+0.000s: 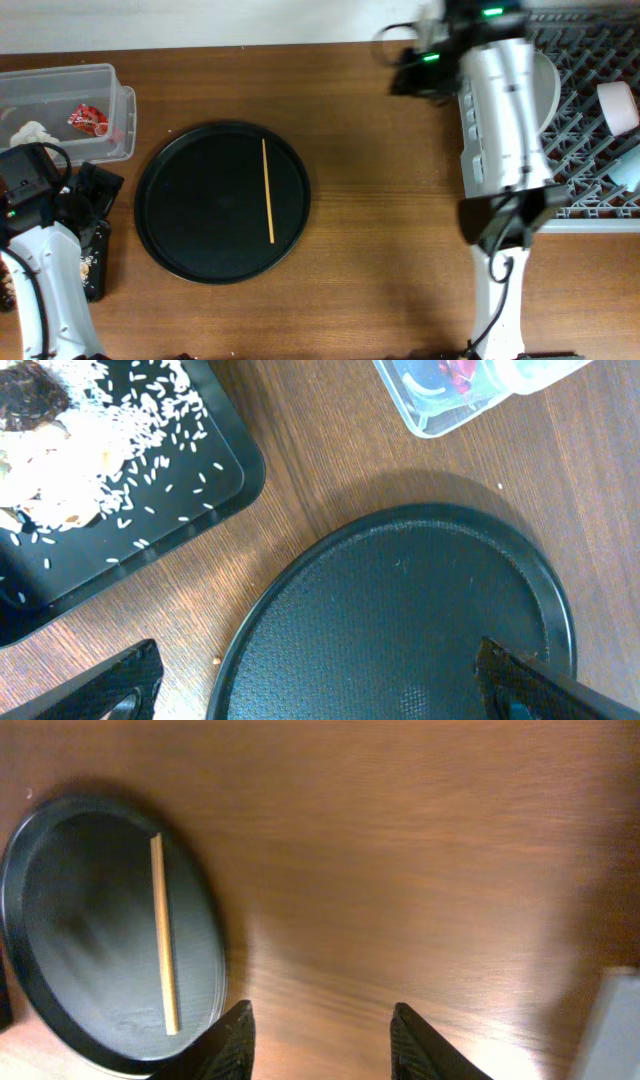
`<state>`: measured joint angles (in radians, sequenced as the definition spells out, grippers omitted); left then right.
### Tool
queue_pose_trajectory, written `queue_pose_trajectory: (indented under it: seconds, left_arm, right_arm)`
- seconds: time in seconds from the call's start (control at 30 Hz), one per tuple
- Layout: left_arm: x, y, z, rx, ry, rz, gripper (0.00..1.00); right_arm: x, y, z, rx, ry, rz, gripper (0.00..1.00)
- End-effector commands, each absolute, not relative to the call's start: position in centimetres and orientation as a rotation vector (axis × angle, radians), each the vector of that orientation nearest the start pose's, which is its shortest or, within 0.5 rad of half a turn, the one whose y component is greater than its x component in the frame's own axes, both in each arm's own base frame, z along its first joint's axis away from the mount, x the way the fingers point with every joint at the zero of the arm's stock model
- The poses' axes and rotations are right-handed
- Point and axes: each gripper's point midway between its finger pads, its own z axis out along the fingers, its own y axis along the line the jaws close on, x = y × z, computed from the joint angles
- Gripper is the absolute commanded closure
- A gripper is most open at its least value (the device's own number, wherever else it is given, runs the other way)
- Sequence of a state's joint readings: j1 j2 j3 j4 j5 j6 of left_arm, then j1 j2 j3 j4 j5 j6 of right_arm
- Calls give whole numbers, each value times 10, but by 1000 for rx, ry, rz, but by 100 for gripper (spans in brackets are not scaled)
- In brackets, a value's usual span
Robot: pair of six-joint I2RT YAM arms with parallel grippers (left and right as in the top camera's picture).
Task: Sort waste into correct bins and load items into the dishwasher rack
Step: 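Reach the right gripper to the remaining chopstick and grasp it, then place the second chopstick into the rack with the right gripper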
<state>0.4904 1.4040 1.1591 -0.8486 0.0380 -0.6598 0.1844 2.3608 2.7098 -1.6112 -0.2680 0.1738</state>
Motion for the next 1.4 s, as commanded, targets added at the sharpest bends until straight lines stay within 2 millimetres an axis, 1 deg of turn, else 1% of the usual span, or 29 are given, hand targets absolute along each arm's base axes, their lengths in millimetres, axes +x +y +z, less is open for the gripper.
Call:
queue_pose_trajectory:
  seconds: [0.0, 0.03, 0.07, 0.1, 0.13, 0.17, 0.2, 0.23, 0.27, 0.3, 0.33, 0.37, 0.43, 0.5, 0.57, 0.67, 0.7, 0.73, 0.8, 0.83, 0.87, 0.9, 0.93, 1.13, 1.2, 1.27, 1.33, 1.37]
  left_arm:
    - [304, 156, 161, -1443, 2218, -109, 1]
    - [304, 156, 161, -1443, 2218, -109, 1]
    - [304, 156, 161, -1443, 2218, -110, 1]
    - [304, 156, 161, -1443, 2218, -110, 1]
    - [304, 156, 161, -1443, 2218, -109, 1]
    - [304, 156, 161, -1443, 2218, -109, 1]
    - [304, 156, 161, -1443, 2218, -109, 1]
    - [304, 156, 161, -1443, 2218, -110, 1]
    - [304, 156, 161, -1443, 2218, -109, 1]
    - [304, 156, 161, -1443, 2218, -109, 1]
    - [304, 156, 161, -1443, 2218, -109, 1]
    - [304, 156, 161, -1443, 2218, -109, 1]
    - [304, 156, 161, -1443, 2218, -109, 1]
    - [304, 156, 161, -1443, 2218, -109, 1]
    - [304, 156, 161, -1443, 2218, -110, 1]
    - [304, 156, 161, -1443, 2218, -109, 1]
    - [304, 156, 161, -1443, 2218, -110, 1]
    - [304, 156, 161, -1443, 2218, -110, 1]
    - [304, 156, 161, -1443, 2218, -109, 1]
    - [304, 156, 161, -1443, 2218, -109, 1]
    - [304, 156, 161, -1443, 2218, -109, 1]
    - [304, 156, 161, -1443, 2218, -109, 1]
    - [304, 156, 161, -1443, 2218, -110, 1]
    - [304, 156, 161, -1443, 2218, -109, 1]
    - [304, 156, 161, -1443, 2218, -110, 1]
    - [304, 156, 161, -1443, 2218, -109, 1]
    - [304, 156, 161, -1443, 2218, -109, 1]
    - [304, 156, 161, -1443, 2218, -109, 1]
  right_arm:
    - [464, 189, 191, -10, 2842, 127, 52]
    - [459, 217, 181, -49, 2838, 133, 52]
    - [447, 263, 162, -105, 2834, 169, 53]
    - [439, 291, 144, -127, 2834, 193, 53]
    - [430, 312, 126, -131, 2839, 209, 56]
    - [422, 325, 110, -124, 2851, 216, 60]
    - [412, 337, 94, -96, 2870, 225, 61]
    - [398, 353, 76, -94, 2883, 243, 62]
    - [391, 361, 68, -114, 2885, 248, 62]
    - [384, 373, 62, -150, 2874, 264, 62]
    - [373, 391, 58, -182, 2856, 288, 61]
    - [365, 402, 55, -188, 2839, 283, 60]
    - [362, 405, 48, -202, 2815, 220, 59]
    - [362, 401, 34, -203, 2820, 162, 56]
    - [369, 391, 26, -176, 2836, 139, 56]
    - [383, 368, 22, -112, 2865, 107, 56]
    - [385, 365, 21, -101, 2881, 123, 57]
    - [384, 365, 20, -97, 2897, 144, 57]
    - [382, 370, 20, -108, 2897, 159, 64]
    - [380, 373, 19, -118, 2894, 165, 64]
    - [377, 376, 17, -130, 2891, 162, 64]
    - [376, 377, 13, -136, 2890, 144, 61]
    - [375, 375, 7, -138, 2899, 127, 60]
    - [371, 376, -11, -145, 2932, 120, 61]
    - [368, 373, -21, -147, 2951, 95, 72]
    - [366, 371, -23, -148, 2960, 82, 85]
    - [365, 368, -23, -147, 2969, 66, 91]
    - [364, 365, -22, -148, 2973, 48, 92]
